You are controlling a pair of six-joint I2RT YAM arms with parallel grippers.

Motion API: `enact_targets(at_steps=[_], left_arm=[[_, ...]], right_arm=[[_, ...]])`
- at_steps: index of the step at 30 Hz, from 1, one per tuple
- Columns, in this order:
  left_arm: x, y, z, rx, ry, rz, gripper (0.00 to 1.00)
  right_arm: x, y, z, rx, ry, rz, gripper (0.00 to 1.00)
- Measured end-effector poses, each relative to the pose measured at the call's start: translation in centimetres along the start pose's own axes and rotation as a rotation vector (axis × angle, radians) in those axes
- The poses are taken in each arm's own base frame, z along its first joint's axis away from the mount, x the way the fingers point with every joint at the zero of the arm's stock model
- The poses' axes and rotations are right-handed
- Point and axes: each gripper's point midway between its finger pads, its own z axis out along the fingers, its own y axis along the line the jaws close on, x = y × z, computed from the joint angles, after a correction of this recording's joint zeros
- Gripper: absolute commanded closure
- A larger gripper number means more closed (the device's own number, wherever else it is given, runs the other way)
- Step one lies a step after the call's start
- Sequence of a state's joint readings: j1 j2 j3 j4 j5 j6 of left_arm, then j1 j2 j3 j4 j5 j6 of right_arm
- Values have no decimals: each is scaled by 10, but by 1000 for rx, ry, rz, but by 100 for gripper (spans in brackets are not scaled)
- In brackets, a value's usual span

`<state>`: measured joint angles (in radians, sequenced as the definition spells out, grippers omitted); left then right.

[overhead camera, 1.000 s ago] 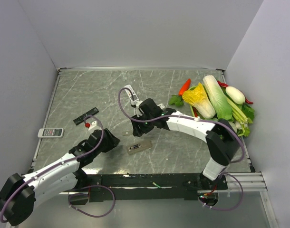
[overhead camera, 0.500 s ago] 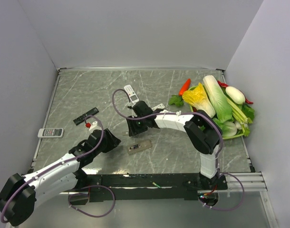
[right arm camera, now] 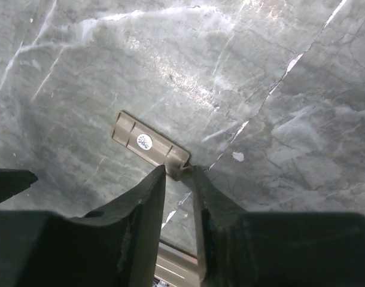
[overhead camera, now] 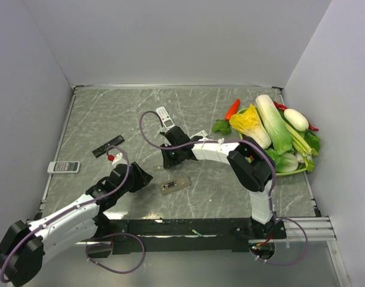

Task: Load the batteries into the remote control

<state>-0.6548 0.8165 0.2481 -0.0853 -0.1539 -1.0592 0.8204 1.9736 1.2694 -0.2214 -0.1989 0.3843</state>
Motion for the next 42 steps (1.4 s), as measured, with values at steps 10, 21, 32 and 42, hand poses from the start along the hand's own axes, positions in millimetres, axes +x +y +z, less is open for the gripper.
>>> enact_targets(at_steps=[10, 21, 32, 42], left_arm=[[0, -2, 0, 10, -1, -1, 47], [-8, -24, -12, 117, -7, -31, 38], [-4, -81, -27, 309, 132, -9, 38], [-3, -106, -22, 340, 215, 88, 54]], right_arm=[[0, -4, 0, 17, -3, -11, 99], [15, -5, -28, -46, -79, -157, 100], [-4, 19, -85, -139, -333, -493, 100], [-4, 45, -98, -146, -396, -668, 100]])
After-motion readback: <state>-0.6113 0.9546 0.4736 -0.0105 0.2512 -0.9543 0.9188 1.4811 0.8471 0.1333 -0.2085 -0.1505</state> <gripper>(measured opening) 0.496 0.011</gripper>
